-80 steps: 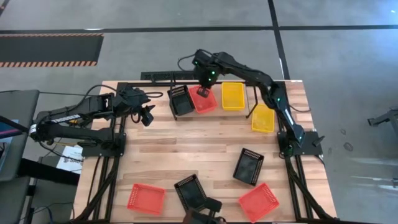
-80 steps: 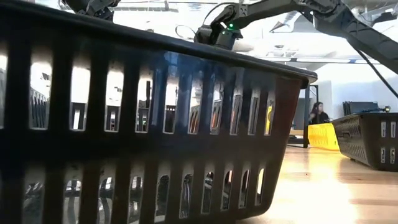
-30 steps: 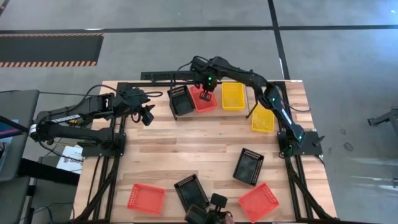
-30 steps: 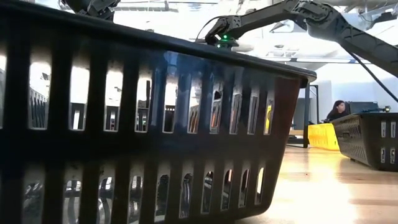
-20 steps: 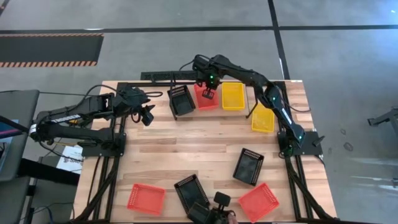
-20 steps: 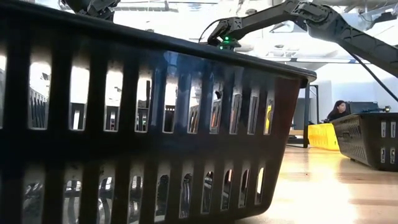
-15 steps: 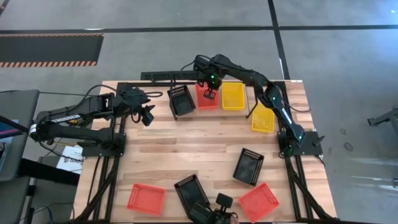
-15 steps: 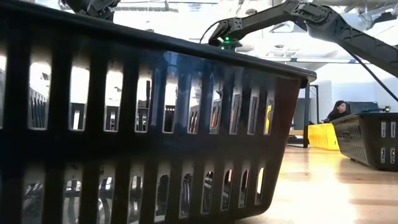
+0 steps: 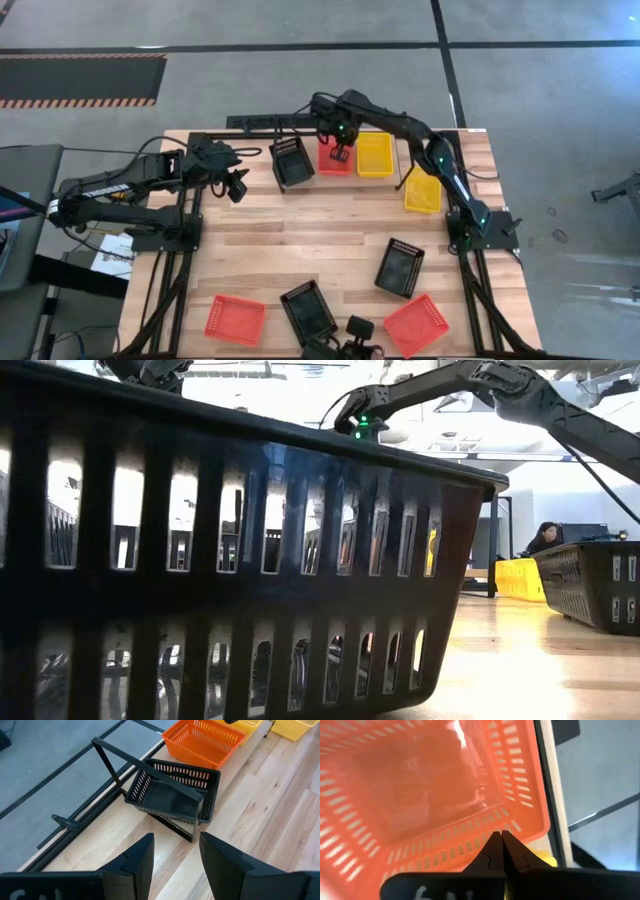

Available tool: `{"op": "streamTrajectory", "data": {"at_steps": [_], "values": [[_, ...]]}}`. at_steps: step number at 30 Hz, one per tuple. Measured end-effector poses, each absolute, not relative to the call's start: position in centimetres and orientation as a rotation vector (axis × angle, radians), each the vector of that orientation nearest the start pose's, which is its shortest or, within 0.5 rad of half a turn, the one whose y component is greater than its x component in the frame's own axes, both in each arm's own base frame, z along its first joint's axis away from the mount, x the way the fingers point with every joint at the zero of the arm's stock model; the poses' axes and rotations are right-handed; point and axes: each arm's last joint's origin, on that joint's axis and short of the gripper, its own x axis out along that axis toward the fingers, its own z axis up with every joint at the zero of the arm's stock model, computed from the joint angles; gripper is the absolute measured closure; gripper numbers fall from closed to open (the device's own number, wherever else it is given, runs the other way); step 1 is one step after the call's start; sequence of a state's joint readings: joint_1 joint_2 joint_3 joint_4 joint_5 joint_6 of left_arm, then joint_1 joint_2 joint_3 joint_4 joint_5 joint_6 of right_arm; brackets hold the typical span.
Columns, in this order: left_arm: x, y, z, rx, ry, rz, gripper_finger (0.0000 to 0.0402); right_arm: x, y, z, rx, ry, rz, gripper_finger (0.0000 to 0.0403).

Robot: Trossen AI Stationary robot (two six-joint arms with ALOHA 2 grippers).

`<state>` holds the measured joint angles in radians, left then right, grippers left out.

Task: Stack baskets on shelf by color
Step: Adjust the orange bin, then adjust the black bin

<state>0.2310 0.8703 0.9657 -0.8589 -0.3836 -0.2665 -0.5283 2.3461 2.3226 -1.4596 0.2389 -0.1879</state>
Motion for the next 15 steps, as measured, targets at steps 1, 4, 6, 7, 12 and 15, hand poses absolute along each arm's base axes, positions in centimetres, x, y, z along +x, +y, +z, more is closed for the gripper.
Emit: {"op": "streamTrajectory", "data": {"at_steps": [1, 4, 6, 7, 12, 15], "values": [[15.0, 4.6, 32.3, -0.186, 0.689, 0.683, 0.0255, 39.5, -23.3, 25.5, 0.061, 1.530, -0.470, 0.0403], [15.0, 4.6, 32.3, -0.186, 0.689, 0.682, 0.0255, 40.2, -21.9, 26.9, 0.021, 1.466, -0.456, 0.0403], [15.0, 4.6, 32.3, -0.186, 0.689, 0.683, 0.0255, 41.0, -21.1, 28.1, -0.009, 1.383, -0.422, 0.0403], [15.0, 4.6, 32.3, -0.186, 0.689, 0.683, 0.0255, 41.3, -20.7, 28.5, -0.011, 1.335, -0.386, 0.0403], [15.0, 4.6, 32.3, -0.186, 0.689, 0.682, 0.0255, 43.0, -19.4, 29.7, 0.013, 1.137, -0.215, 0.0403], [15.0, 4.6, 32.3, -0.186, 0.689, 0.683, 0.0255, 43.5, -19.0, 29.1, 0.047, 1.125, -0.142, 0.0403]]}}
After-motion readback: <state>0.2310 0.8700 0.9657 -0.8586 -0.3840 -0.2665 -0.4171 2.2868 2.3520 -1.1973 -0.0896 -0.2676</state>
